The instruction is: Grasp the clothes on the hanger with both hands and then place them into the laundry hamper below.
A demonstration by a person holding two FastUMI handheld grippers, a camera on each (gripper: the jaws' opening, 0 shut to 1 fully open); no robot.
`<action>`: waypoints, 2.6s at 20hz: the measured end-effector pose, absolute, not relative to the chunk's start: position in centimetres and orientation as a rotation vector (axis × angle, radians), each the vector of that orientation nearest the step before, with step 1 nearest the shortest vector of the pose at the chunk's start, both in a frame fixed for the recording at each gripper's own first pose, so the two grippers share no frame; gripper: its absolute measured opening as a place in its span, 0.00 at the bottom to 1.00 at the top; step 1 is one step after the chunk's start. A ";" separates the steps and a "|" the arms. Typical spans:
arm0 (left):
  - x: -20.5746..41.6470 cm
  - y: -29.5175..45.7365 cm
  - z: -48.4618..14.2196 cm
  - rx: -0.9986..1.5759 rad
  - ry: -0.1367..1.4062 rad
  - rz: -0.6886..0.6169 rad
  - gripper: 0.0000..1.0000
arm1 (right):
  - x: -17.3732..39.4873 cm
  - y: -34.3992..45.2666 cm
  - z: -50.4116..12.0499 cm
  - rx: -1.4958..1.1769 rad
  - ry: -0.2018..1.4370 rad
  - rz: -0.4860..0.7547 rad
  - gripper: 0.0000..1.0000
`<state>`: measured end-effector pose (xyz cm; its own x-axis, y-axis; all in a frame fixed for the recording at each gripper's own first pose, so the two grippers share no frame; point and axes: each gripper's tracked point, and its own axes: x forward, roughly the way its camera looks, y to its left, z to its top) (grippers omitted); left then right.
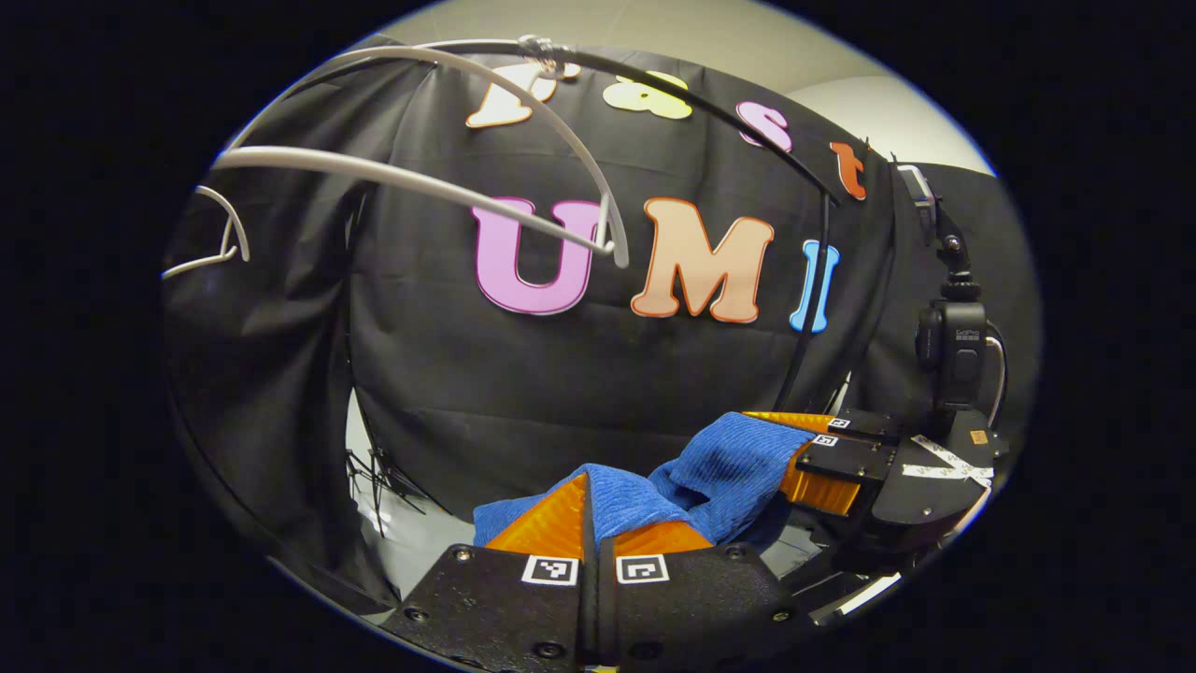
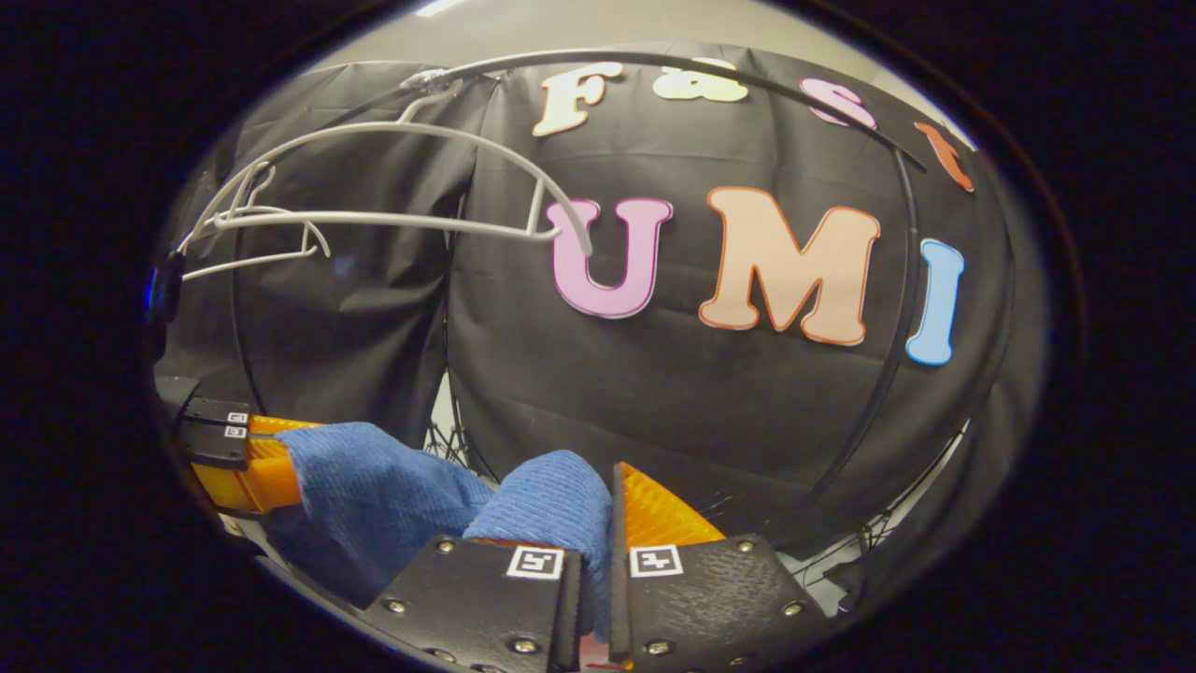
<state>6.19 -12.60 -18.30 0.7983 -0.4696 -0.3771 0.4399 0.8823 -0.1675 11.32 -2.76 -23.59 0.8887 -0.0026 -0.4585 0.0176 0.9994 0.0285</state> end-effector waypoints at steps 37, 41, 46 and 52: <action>-0.5 -11.9 -40.8 0.054 1.037 -0.439 0.55 | 5.2 -1.3 -39.7 0.178 0.837 -0.025 0.13; -0.2 -12.0 -39.5 0.053 1.010 -0.443 0.55 | 5.0 -1.3 -38.7 0.177 0.814 -0.029 0.13; -0.1 -12.2 -36.2 0.051 0.937 -0.458 0.55 | 4.5 -1.3 -36.6 0.175 0.768 -0.038 0.13; 1.8 -13.9 -28.9 0.025 0.762 -0.497 0.55 | 4.8 -2.1 -31.2 0.174 0.654 -0.058 0.13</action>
<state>1.84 -13.88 -28.90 0.6135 -0.4224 -0.6672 0.4405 0.8843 -0.1548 4.76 -2.10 -31.21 0.7925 0.0009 -0.6098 0.1088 0.9837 0.1429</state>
